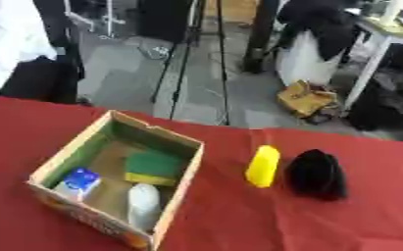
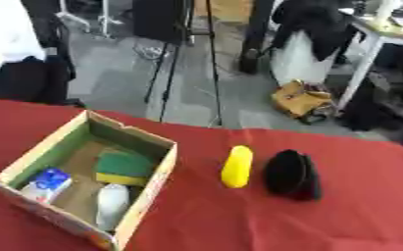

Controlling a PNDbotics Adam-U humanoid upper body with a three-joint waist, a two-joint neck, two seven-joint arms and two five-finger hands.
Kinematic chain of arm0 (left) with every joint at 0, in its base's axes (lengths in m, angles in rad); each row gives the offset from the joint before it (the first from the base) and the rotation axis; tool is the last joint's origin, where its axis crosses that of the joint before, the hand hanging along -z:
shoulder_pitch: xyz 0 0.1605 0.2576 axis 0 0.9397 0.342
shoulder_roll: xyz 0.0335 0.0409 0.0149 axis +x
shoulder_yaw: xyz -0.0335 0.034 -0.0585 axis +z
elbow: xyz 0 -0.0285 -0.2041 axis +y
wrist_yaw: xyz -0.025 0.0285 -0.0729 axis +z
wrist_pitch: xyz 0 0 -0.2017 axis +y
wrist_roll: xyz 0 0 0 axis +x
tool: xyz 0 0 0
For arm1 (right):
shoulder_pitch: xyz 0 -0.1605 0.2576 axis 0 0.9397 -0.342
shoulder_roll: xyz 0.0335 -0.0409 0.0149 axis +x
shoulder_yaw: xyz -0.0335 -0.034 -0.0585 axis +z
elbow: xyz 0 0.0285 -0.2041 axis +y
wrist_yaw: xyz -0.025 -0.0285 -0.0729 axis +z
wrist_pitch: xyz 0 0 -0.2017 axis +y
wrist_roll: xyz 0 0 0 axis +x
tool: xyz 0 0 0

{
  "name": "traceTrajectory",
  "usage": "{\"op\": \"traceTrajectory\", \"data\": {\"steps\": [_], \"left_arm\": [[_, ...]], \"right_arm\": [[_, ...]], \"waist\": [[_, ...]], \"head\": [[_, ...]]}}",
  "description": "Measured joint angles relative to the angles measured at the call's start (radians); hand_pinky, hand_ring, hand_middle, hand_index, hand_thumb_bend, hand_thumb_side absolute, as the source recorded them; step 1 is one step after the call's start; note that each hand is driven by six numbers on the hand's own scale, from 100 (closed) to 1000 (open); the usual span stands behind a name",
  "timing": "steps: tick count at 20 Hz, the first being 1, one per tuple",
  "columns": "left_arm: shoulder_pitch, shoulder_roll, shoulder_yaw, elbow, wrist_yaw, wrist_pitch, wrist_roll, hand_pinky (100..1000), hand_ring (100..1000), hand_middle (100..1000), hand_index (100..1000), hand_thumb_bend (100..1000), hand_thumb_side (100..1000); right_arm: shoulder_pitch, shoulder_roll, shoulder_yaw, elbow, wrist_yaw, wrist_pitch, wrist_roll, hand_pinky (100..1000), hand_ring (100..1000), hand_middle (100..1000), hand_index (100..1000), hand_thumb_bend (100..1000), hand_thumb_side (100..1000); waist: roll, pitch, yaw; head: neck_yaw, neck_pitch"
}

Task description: Pick up objects on the table and place them in the box.

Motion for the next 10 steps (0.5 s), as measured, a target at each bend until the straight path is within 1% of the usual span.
{"op": "traceTrajectory", "data": {"steps": [3, 6, 9, 10], "left_arm": [[0.000, 0.000, 0.000, 0.000, 0.000, 0.000, -0.004, 757, 712, 801, 845, 100, 927], [0.001, 0.001, 0.000, 0.000, 0.000, 0.001, -0.006, 760, 728, 803, 847, 100, 927], [0.001, 0.001, -0.001, 0.000, 0.000, 0.001, -0.008, 762, 735, 805, 848, 100, 927], [0.001, 0.001, -0.001, 0.000, 0.000, 0.001, -0.009, 802, 803, 830, 862, 100, 923]], "right_arm": [[0.000, 0.000, 0.003, 0.000, 0.000, -0.003, 0.003, 728, 780, 656, 732, 100, 1000], [0.000, 0.000, 0.006, 0.000, 0.000, -0.006, 0.006, 732, 783, 662, 736, 100, 1000], [0.000, 0.000, 0.007, 0.000, 0.000, -0.008, 0.008, 735, 786, 665, 738, 100, 1000], [0.000, 0.000, 0.007, 0.000, 0.000, -0.008, 0.008, 755, 806, 686, 751, 100, 1000]], "waist": [[-0.018, 0.000, 0.021], [-0.031, -0.001, 0.044], [-0.034, -0.001, 0.050], [-0.033, -0.001, 0.049]], "head": [[0.002, 0.007], [0.004, 0.014], [0.004, 0.018], [0.004, 0.018]]}}
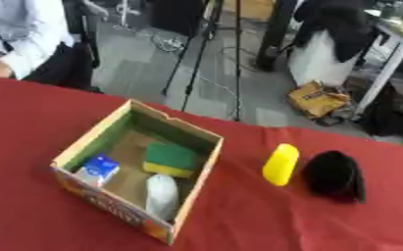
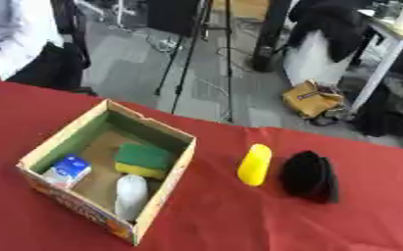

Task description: Pick up objects on the table and place them in the box.

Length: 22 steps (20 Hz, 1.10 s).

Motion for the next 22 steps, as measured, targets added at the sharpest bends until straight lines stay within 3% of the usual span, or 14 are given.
{"op": "traceTrajectory", "data": {"steps": [4, 11, 12, 17, 20, 22], "left_arm": [[0.005, 0.001, 0.000, 0.000, -0.004, 0.012, -0.012, 861, 898, 901, 913, 100, 915], [0.066, -0.016, 0.003, 0.000, -0.019, 0.053, -0.046, 899, 943, 953, 974, 100, 902], [0.069, -0.018, 0.003, 0.000, -0.021, 0.059, -0.054, 909, 946, 959, 980, 100, 897], [0.099, -0.020, 0.003, 0.000, -0.028, 0.077, -0.086, 908, 939, 955, 975, 100, 890], [0.116, -0.020, 0.003, 0.000, -0.028, 0.080, -0.094, 907, 935, 950, 965, 100, 884], [0.125, -0.020, 0.004, 0.000, -0.028, 0.083, -0.098, 906, 933, 948, 960, 100, 881]], "right_arm": [[-0.006, -0.002, 0.001, 0.000, 0.012, -0.003, 0.003, 837, 888, 773, 832, 100, 1000], [-0.034, -0.073, 0.016, 0.000, 0.085, 0.006, 0.060, 868, 930, 824, 891, 100, 1000], [-0.037, -0.085, 0.018, 0.000, 0.093, 0.015, 0.070, 877, 941, 843, 908, 227, 1000], [-0.064, -0.148, 0.037, 0.000, 0.163, 0.094, 0.148, 881, 949, 851, 908, 359, 1000], [-0.082, -0.184, 0.050, 0.000, 0.204, 0.139, 0.190, 867, 941, 839, 891, 562, 1000], [-0.093, -0.209, 0.061, 0.000, 0.229, 0.169, 0.214, 861, 941, 841, 888, 586, 1000]], "waist": [[0.030, 0.002, -0.035], [0.071, -0.006, -0.059], [0.079, -0.011, -0.061], [0.111, -0.026, -0.069], [0.120, -0.036, -0.069], [0.123, -0.040, -0.069]], "head": [[0.000, -0.003], [-0.011, 0.004], [-0.011, 0.008], [0.018, 0.037], [0.041, 0.051], [0.052, 0.053]]}}
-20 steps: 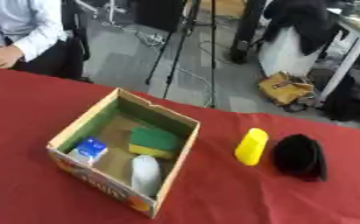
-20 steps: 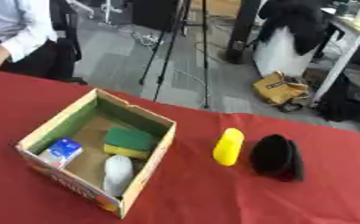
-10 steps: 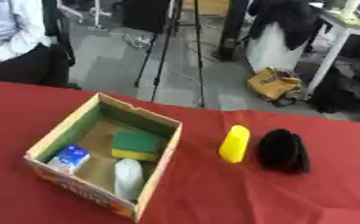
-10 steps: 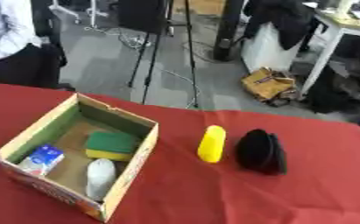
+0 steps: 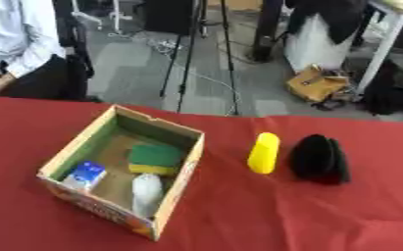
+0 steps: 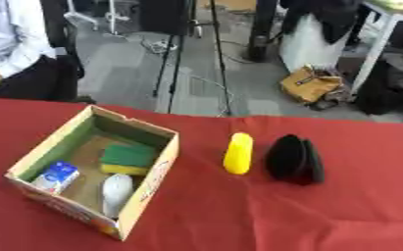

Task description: Pick up objects on the table and place them in the box.

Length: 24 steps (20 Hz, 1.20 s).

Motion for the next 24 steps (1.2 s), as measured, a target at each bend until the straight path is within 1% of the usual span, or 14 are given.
{"op": "traceTrajectory", "data": {"steps": [1, 2, 3, 4, 7, 9, 10, 13, 17, 20, 22, 24], "left_arm": [[0.004, 0.000, 0.000, 0.000, 0.000, 0.002, -0.002, 906, 932, 946, 955, 100, 880], [0.009, 0.000, 0.000, 0.000, 0.000, 0.004, -0.004, 905, 931, 945, 954, 100, 879], [0.013, 0.000, 0.000, 0.000, 0.000, 0.006, -0.006, 905, 930, 945, 954, 100, 877], [0.016, -0.001, 0.000, 0.000, 0.001, 0.007, -0.009, 904, 929, 943, 952, 100, 876], [0.022, -0.010, 0.000, 0.000, 0.004, 0.011, -0.019, 902, 925, 940, 946, 100, 869], [0.023, -0.014, 0.000, 0.000, 0.007, 0.014, -0.027, 902, 924, 939, 944, 100, 867], [0.024, -0.016, 0.000, 0.000, 0.009, 0.015, -0.031, 901, 923, 939, 943, 100, 863], [0.024, -0.019, -0.002, 0.000, 0.016, 0.018, -0.041, 902, 924, 940, 945, 100, 864], [0.024, -0.027, -0.002, 0.000, 0.025, 0.021, -0.048, 902, 925, 939, 944, 100, 864], [0.027, -0.027, -0.002, 0.000, 0.027, 0.022, -0.051, 902, 925, 939, 944, 100, 863], [0.031, -0.028, -0.002, 0.000, 0.029, 0.024, -0.053, 902, 925, 939, 943, 100, 863], [0.032, -0.033, -0.003, 0.000, 0.031, 0.026, -0.055, 902, 926, 938, 942, 100, 863]], "right_arm": [[-0.006, -0.011, 0.005, 0.000, 0.011, 0.015, 0.011, 859, 943, 844, 890, 592, 1000], [-0.012, -0.023, 0.012, 0.000, 0.023, 0.031, 0.024, 859, 947, 847, 895, 535, 1000], [-0.019, -0.033, 0.017, 0.000, 0.033, 0.046, 0.037, 860, 949, 853, 898, 598, 1000], [-0.026, -0.042, 0.023, 0.000, 0.041, 0.060, 0.051, 861, 953, 861, 904, 606, 1000], [-0.041, -0.064, 0.036, 0.000, 0.071, 0.094, 0.102, 876, 976, 876, 922, 668, 1000], [-0.055, -0.079, 0.043, 0.006, 0.109, 0.101, 0.151, 877, 979, 879, 925, 680, 1000], [-0.060, -0.085, 0.045, 0.013, 0.126, 0.099, 0.171, 879, 979, 881, 924, 699, 1000], [-0.079, -0.108, 0.052, 0.057, 0.178, 0.084, 0.208, 891, 985, 887, 929, 705, 1000], [-0.102, -0.134, 0.062, 0.133, 0.248, 0.055, 0.227, 911, 996, 896, 935, 747, 1000], [-0.120, -0.144, 0.065, 0.188, 0.311, 0.030, 0.229, 909, 993, 893, 926, 744, 1000], [-0.135, -0.150, 0.077, 0.225, 0.356, 0.005, 0.226, 903, 988, 889, 926, 744, 1000], [-0.160, -0.155, 0.101, 0.269, 0.388, -0.040, 0.236, 906, 988, 891, 927, 749, 1000]], "waist": [[0.001, -0.002, 0.000], [0.003, -0.004, 0.000], [0.005, -0.007, 0.001], [0.007, -0.008, 0.002], [0.009, -0.010, 0.004], [0.009, -0.011, 0.007], [0.009, -0.011, 0.007], [0.012, -0.014, 0.009], [0.013, -0.020, 0.013], [0.015, -0.021, 0.013], [0.016, -0.022, 0.013], [0.018, -0.023, 0.011]], "head": [[0.005, 0.002], [0.008, 0.003], [0.011, 0.003], [0.013, 0.003], [0.014, 0.003], [0.012, 0.003], [0.010, 0.003], [-0.004, 0.009], [-0.036, 0.026], [-0.060, 0.032], [-0.070, 0.033], [-0.076, 0.033]]}}
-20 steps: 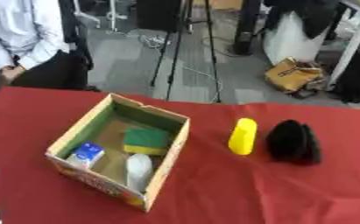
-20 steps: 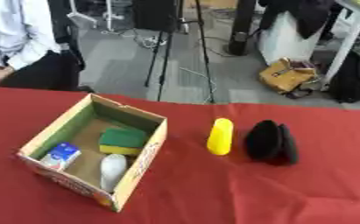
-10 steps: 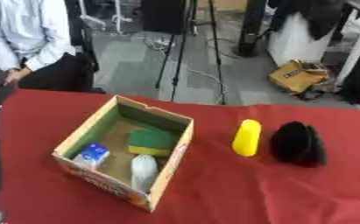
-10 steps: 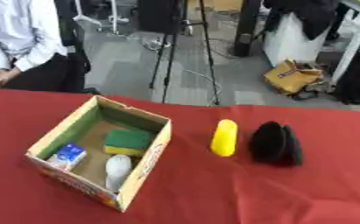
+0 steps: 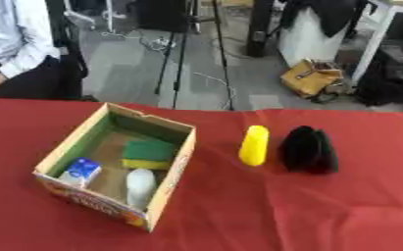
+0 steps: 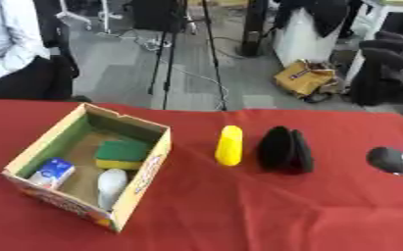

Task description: Pick up objects on the table and place them in the box.

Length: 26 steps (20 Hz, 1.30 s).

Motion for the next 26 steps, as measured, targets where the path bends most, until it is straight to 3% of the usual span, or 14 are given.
{"op": "traceTrajectory", "data": {"steps": [7, 12, 19, 23, 26], "left_arm": [[0.000, -0.003, -0.002, 0.000, 0.009, 0.005, -0.015, 901, 924, 934, 931, 100, 858], [0.001, -0.003, -0.009, 0.000, 0.016, 0.008, -0.027, 900, 924, 933, 927, 100, 856], [0.007, -0.003, -0.020, 0.000, 0.026, 0.011, -0.047, 899, 924, 929, 916, 100, 852], [0.008, -0.002, -0.026, 0.000, 0.032, 0.013, -0.058, 899, 924, 927, 912, 100, 849], [0.008, -0.002, -0.028, 0.000, 0.035, 0.014, -0.064, 899, 924, 927, 911, 100, 849]], "right_arm": [[-0.106, -0.029, 0.077, 0.174, 0.064, -0.161, 0.072, 906, 987, 897, 927, 739, 1000], [-0.197, -0.088, 0.175, 0.305, 0.142, -0.255, 0.168, 901, 986, 900, 938, 729, 1000], [-0.285, -0.163, 0.311, 0.433, 0.150, -0.253, 0.238, 887, 978, 890, 932, 702, 1000], [-0.333, -0.168, 0.331, 0.508, 0.165, -0.253, 0.237, 874, 978, 880, 920, 701, 1000], [-0.366, -0.166, 0.317, 0.583, 0.210, -0.261, 0.199, 872, 978, 880, 920, 718, 1000]], "waist": [[0.002, -0.007, 0.001], [-0.002, -0.012, 0.005], [-0.015, -0.016, 0.012], [-0.019, -0.017, 0.014], [-0.018, -0.017, 0.015]], "head": [[-0.009, 0.000], [-0.016, 0.001], [-0.019, 0.002], [-0.023, 0.002], [-0.025, 0.002]]}}
